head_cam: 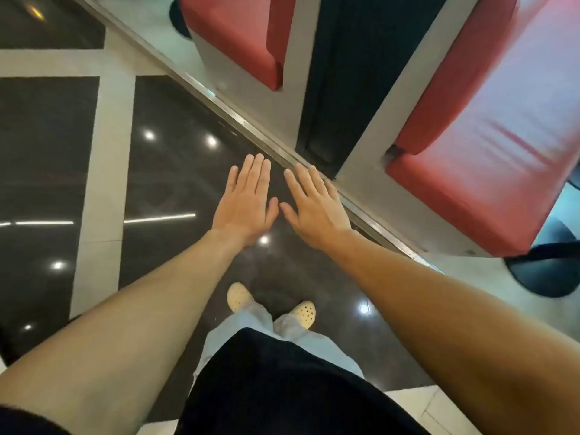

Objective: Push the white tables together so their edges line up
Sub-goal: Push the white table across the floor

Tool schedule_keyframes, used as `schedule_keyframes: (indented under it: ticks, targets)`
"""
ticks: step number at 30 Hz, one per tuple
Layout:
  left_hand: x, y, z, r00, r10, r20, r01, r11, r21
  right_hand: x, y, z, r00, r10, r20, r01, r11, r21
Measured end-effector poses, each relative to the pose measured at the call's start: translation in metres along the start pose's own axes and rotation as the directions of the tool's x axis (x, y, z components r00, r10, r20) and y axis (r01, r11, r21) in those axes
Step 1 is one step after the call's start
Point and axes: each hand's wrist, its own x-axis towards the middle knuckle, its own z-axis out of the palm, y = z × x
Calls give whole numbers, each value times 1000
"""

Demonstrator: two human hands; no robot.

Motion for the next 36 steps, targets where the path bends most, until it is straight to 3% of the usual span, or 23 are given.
schedule_keyframes:
  ticks: [15, 22, 29, 36]
  targets:
    - [-27, -121, -10, 991, -130, 17, 130, 991, 25, 74, -90, 42, 989, -97, 107, 105, 992, -64]
    - [-39, -190, -25, 947, -315, -70, 318, 947, 38, 128, -154, 38, 956, -253, 147, 266, 961, -79]
    - [-87, -248, -41, 854, -510, -101, 514, 857, 21, 170, -228, 37, 861, -466, 204, 491, 867, -92]
    - [-150, -283, -56, 655, -736, -172, 742, 670, -38, 197, -312, 54, 669, -691, 273, 733, 675, -87]
